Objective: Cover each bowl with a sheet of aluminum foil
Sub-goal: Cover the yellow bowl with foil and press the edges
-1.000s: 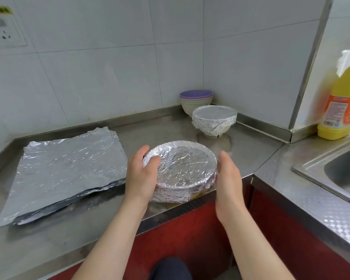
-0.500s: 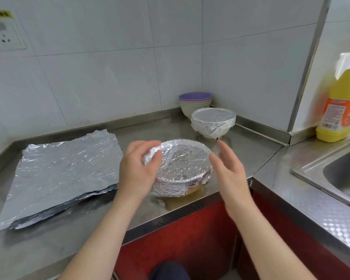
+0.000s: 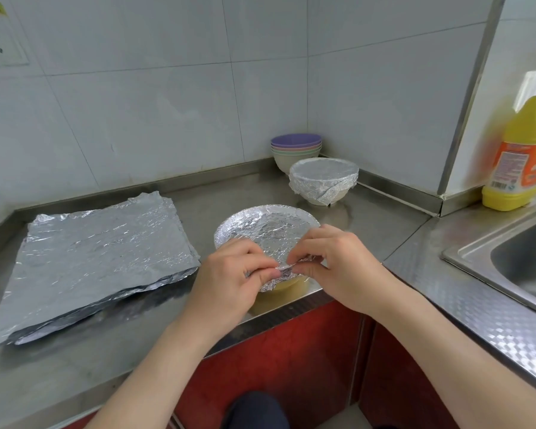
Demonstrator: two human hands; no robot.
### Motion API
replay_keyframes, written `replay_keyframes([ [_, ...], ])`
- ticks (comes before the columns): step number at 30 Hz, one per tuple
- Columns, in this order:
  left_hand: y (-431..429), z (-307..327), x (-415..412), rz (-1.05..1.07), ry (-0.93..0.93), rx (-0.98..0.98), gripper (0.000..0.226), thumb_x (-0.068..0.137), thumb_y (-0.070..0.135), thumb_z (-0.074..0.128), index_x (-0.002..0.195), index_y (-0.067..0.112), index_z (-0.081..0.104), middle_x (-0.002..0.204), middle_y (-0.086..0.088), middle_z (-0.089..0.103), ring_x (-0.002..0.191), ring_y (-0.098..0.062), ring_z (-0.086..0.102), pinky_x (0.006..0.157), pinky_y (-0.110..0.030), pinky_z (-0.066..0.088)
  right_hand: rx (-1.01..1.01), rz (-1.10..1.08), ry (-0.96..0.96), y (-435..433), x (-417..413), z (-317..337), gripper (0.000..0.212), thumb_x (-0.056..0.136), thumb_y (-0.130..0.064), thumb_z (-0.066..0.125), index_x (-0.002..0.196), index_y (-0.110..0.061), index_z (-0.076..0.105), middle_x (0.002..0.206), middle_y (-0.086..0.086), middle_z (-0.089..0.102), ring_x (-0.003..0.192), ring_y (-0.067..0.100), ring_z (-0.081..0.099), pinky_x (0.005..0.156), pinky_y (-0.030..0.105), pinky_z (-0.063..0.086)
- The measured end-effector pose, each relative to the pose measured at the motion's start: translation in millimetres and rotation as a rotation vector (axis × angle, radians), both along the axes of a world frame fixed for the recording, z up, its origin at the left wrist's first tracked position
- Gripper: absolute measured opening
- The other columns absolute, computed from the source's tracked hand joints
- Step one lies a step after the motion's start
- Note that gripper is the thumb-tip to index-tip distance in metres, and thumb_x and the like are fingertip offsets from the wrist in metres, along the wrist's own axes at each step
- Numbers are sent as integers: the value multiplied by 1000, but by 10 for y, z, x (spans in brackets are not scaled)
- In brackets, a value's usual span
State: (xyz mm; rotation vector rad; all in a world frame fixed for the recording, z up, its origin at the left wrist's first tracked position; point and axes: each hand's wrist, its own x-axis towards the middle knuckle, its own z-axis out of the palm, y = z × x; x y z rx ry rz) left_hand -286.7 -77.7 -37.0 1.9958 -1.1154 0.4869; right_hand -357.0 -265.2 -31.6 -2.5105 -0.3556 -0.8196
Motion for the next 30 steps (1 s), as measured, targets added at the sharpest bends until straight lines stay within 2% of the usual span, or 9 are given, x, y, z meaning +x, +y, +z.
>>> replay_keyframes([
  [6, 26, -16, 130, 3, -48, -5, 8, 74, 24, 76, 82, 21, 78, 78, 14, 64, 79, -7, 58, 72, -24, 46, -54, -2, -73, 17, 82, -46, 8, 81, -18, 74, 89, -20, 74, 87, -8, 64, 83, 12, 52, 72, 17, 39],
  [10, 23, 16, 251, 79, -66, 27, 10, 75, 20, 81, 83, 23, 78, 80, 13, 66, 84, -10, 57, 76, -26, 46, -23, -67, -115, -64, 123, -79, 15, 82, -14, 75, 94, -21, 76, 92, -5, 62, 86, 18, 54, 72, 25, 46],
  [12, -27, 61, 308, 107, -62, 53, 8, 75, 21, 80, 83, 23, 78, 80, 12, 67, 85, -11, 56, 77, -26, 46, -16, -85, -138, -94, 199, -99, 15, 82, -13, 75, 95, -20, 76, 92, -4, 62, 83, 15, 53, 70, 23, 45],
  [14, -86, 98, 369, 143, -67, 109, 6, 79, 25, 77, 84, 23, 77, 82, 12, 66, 87, -9, 51, 76, -19, 41, 49, -120, -134, -121, 285, -118, 15, 85, -15, 73, 98, -21, 76, 94, -5, 60, 82, 10, 53, 70, 19, 45],
  [17, -172, 158, 517, 224, -76, 194, 9, 85, 31, 70, 90, 25, 75, 87, 12, 63, 90, -8, 42, 71, -19, 33, 238, -254, -35, -243, 439, -84, 18, 89, -16, 66, 104, -23, 72, 93, -6, 58, 80, 9, 55, 73, 23, 47],
  [22, -286, 209, 786, 285, -76, 315, 11, 95, 28, 56, 92, 24, 65, 92, 10, 58, 90, -15, 53, 72, -32, 46, 667, -370, 211, -647, 706, -34, 29, 90, -15, 56, 118, -22, 63, 69, -6, 55, 71, 15, 54, 77, 34, 47],
  [25, -385, 200, 916, 265, -130, 342, 10, 97, 22, 52, 91, 20, 60, 90, 8, 56, 85, -20, 54, 70, -37, 47, 852, -375, 303, -782, 909, -80, 29, 91, -22, 55, 120, -24, 58, 84, -5, 60, 80, 20, 61, 84, 43, 53],
  [27, -436, 188, 1046, 275, -142, 341, 9, 96, 20, 53, 90, 19, 58, 90, 7, 56, 81, -21, 54, 68, -38, 47, 1010, -406, 265, -852, 1057, -58, 22, 91, -24, 55, 113, -20, 56, 87, 0, 60, 74, 22, 61, 73, 40, 55],
  [30, -467, 169, 1228, 294, -147, 324, 9, 95, 18, 54, 90, 18, 61, 90, 4, 57, 77, -24, 57, 66, -38, 48, 1356, -405, 260, -932, 1252, 77, 18, 94, -28, 58, 92, -10, 53, 81, 10, 60, 58, 19, 55, 59, 31, 47],
])
